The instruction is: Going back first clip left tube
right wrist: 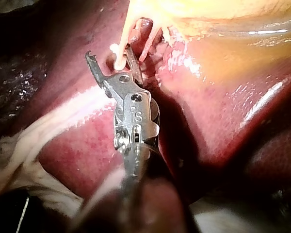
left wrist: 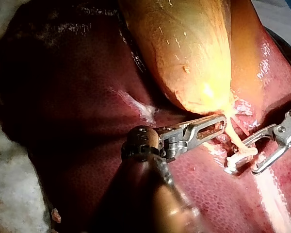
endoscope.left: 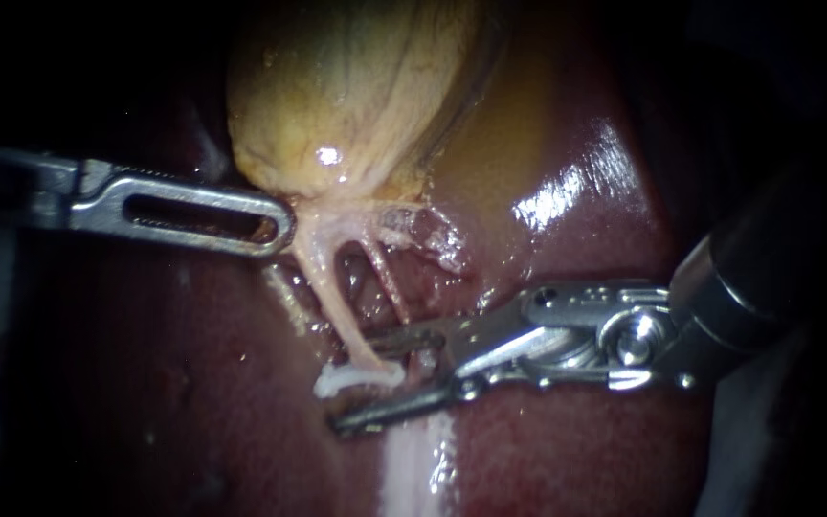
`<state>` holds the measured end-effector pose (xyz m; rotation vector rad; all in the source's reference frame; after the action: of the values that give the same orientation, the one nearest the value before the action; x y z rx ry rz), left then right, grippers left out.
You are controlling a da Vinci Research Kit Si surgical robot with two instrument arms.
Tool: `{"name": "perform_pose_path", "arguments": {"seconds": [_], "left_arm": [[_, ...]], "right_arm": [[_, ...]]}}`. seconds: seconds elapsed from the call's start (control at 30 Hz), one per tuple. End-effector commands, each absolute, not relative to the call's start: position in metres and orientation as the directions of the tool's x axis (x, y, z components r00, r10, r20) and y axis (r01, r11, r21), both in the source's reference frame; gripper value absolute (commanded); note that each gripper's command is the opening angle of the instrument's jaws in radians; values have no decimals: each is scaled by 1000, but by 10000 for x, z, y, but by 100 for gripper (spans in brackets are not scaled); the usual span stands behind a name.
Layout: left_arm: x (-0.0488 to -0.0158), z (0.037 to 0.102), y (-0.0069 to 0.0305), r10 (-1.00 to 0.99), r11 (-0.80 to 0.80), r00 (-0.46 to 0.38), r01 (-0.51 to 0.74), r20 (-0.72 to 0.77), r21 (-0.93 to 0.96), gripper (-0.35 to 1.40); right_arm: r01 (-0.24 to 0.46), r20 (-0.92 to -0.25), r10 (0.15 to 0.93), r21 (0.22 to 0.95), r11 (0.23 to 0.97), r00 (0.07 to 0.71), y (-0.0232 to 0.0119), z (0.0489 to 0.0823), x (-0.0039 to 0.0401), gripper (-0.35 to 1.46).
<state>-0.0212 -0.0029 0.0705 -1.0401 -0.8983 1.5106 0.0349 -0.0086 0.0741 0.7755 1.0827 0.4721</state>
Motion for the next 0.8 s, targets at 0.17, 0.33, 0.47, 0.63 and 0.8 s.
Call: {"name": "perform_pose_path", "arguments": {"seconds": [0.17, 0.33, 0.47, 0.63, 0.8], "left_arm": [[-212, 705, -30, 985, -173, -77, -334, -156, -927, -35], [-212, 705, -30, 985, -173, -77, -334, -156, -927, -35], [-213, 705, -30, 985, -173, -77, -334, -156, -927, -35], [-213, 706, -30, 985, -173, -77, -334, -156, -927, -35], [-213, 706, -31, 985, -174, -77, -334, -157, -926, -35]], "right_arm": [[21, -610, 679, 750, 661, 408, -82, 742, 339, 50], [18, -621, 672, 740, 673, 405, -76, 734, 331, 50], [14, -623, 671, 737, 675, 403, -71, 726, 325, 50], [20, -621, 672, 741, 672, 403, -69, 718, 314, 50], [24, -639, 657, 724, 689, 401, -60, 708, 294, 50]]}}
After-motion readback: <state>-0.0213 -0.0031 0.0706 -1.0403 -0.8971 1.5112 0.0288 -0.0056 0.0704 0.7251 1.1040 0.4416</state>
